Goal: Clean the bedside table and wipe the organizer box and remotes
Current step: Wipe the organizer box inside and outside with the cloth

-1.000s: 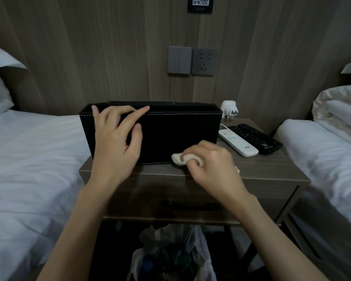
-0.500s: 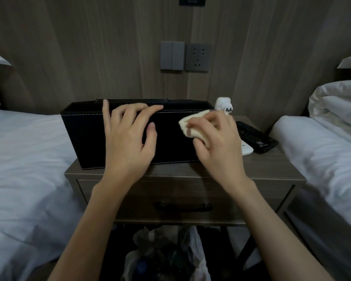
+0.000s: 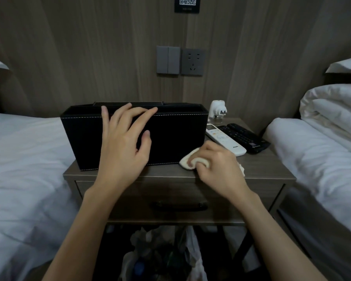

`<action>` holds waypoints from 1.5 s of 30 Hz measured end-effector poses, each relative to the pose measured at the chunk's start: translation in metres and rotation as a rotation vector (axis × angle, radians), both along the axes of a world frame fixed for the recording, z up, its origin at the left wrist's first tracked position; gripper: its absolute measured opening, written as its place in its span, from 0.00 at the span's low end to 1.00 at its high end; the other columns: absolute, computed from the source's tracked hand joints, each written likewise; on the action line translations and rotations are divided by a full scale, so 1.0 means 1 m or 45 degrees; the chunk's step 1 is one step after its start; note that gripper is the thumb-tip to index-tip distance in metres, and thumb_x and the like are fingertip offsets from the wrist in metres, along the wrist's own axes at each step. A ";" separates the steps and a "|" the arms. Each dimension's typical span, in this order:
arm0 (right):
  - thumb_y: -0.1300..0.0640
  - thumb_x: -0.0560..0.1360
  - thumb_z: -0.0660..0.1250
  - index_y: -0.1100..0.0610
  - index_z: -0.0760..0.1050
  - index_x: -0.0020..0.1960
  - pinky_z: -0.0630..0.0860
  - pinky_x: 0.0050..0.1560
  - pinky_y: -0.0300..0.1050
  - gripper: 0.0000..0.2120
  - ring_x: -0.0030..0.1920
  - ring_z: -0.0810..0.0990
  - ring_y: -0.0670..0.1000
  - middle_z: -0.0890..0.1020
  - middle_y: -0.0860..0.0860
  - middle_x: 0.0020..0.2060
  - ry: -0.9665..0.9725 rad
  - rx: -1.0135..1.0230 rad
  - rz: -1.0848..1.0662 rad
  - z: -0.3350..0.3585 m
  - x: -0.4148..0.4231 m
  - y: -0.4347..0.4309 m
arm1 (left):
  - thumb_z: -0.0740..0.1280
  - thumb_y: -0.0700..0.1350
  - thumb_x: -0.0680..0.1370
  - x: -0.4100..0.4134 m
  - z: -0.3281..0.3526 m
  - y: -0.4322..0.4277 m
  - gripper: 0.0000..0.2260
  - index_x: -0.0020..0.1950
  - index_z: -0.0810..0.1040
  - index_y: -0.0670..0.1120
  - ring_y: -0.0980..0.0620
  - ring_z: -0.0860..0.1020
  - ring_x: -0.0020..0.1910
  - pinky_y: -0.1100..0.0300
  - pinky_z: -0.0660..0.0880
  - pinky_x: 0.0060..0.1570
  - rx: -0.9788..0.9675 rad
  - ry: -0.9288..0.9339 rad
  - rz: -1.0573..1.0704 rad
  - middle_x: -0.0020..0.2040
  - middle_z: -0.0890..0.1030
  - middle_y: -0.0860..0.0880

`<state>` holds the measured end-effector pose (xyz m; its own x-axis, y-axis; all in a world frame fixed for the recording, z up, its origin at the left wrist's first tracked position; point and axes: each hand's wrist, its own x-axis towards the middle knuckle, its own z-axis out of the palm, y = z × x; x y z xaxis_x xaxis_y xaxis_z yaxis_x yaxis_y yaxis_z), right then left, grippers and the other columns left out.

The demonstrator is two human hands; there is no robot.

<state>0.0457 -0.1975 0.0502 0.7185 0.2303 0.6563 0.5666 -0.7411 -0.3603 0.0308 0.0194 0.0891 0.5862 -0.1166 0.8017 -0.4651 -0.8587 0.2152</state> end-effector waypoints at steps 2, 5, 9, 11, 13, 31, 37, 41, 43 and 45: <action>0.62 0.67 0.61 0.52 0.79 0.43 0.74 0.43 0.49 0.11 0.40 0.77 0.48 0.78 0.44 0.39 -0.044 0.277 -0.075 0.009 -0.003 0.001 | 0.59 0.43 0.79 -0.002 -0.002 0.003 0.21 0.73 0.69 0.48 0.48 0.60 0.75 0.51 0.38 0.76 0.010 -0.001 -0.035 0.69 0.72 0.49; 0.64 0.70 0.60 0.44 0.70 0.63 0.73 0.39 0.46 0.25 0.35 0.76 0.48 0.78 0.46 0.38 0.022 0.484 -0.076 0.030 -0.005 0.000 | 0.60 0.41 0.79 -0.008 -0.008 0.006 0.22 0.73 0.68 0.47 0.49 0.58 0.76 0.50 0.43 0.77 -0.032 0.003 -0.061 0.72 0.69 0.49; 0.67 0.71 0.59 0.35 0.61 0.71 0.72 0.33 0.45 0.37 0.29 0.72 0.48 0.75 0.49 0.31 0.130 0.291 0.008 0.052 0.004 -0.003 | 0.64 0.36 0.78 -0.017 -0.022 0.002 0.22 0.72 0.70 0.45 0.46 0.57 0.76 0.53 0.49 0.77 -0.103 -0.054 0.010 0.74 0.65 0.46; 0.67 0.70 0.59 0.37 0.68 0.67 0.70 0.33 0.45 0.32 0.29 0.71 0.46 0.73 0.46 0.29 0.186 0.229 0.029 0.057 0.012 -0.006 | 0.65 0.35 0.76 -0.022 -0.031 -0.003 0.24 0.72 0.70 0.43 0.41 0.60 0.74 0.62 0.49 0.75 -0.139 -0.106 0.116 0.74 0.64 0.42; 0.66 0.70 0.59 0.41 0.70 0.61 0.69 0.35 0.47 0.26 0.31 0.71 0.46 0.73 0.47 0.31 0.214 0.218 0.020 0.057 0.017 -0.006 | 0.65 0.37 0.77 -0.027 -0.041 -0.010 0.25 0.74 0.65 0.40 0.38 0.59 0.75 0.66 0.45 0.74 -0.208 -0.060 0.218 0.75 0.60 0.38; 0.60 0.73 0.60 0.43 0.65 0.68 0.75 0.37 0.42 0.25 0.37 0.75 0.44 0.75 0.44 0.40 0.389 0.035 0.454 0.071 -0.050 0.076 | 0.54 0.70 0.76 0.008 -0.038 0.061 0.34 0.77 0.61 0.54 0.59 0.60 0.75 0.56 0.58 0.75 -1.092 0.545 -0.144 0.77 0.60 0.56; 0.60 0.76 0.60 0.45 0.56 0.75 0.74 0.44 0.43 0.30 0.43 0.74 0.43 0.72 0.41 0.46 0.420 0.018 0.538 0.066 -0.054 0.103 | 0.60 0.75 0.68 0.023 -0.036 0.076 0.42 0.77 0.57 0.58 0.61 0.60 0.74 0.51 0.57 0.75 -1.119 0.684 -0.328 0.77 0.60 0.60; 0.63 0.74 0.61 0.41 0.57 0.74 0.75 0.39 0.38 0.33 0.40 0.76 0.44 0.74 0.44 0.44 0.455 0.107 0.617 0.064 -0.051 0.101 | 0.63 0.73 0.67 0.021 -0.032 0.077 0.44 0.78 0.57 0.56 0.58 0.62 0.74 0.51 0.59 0.74 -1.139 0.723 -0.369 0.76 0.63 0.56; 0.66 0.72 0.63 0.43 0.61 0.69 0.72 0.34 0.33 0.30 0.35 0.77 0.44 0.76 0.46 0.42 0.393 0.248 0.651 0.066 -0.052 0.096 | 0.62 0.70 0.69 0.011 -0.027 0.074 0.39 0.77 0.60 0.56 0.56 0.65 0.73 0.49 0.62 0.73 -1.069 0.650 -0.341 0.75 0.66 0.54; 0.68 0.71 0.63 0.45 0.62 0.60 0.69 0.32 0.32 0.25 0.33 0.76 0.43 0.76 0.47 0.41 0.196 0.411 0.634 0.069 -0.053 0.092 | 0.61 0.62 0.76 -0.002 -0.022 0.067 0.28 0.75 0.62 0.59 0.57 0.65 0.73 0.55 0.63 0.72 -0.970 0.484 -0.356 0.75 0.65 0.54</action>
<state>-0.0072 -0.1059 0.1194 0.6680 0.3696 0.6459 0.7402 -0.2404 -0.6279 0.0286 0.0860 0.0669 0.8578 0.1898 0.4777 -0.4171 -0.2862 0.8627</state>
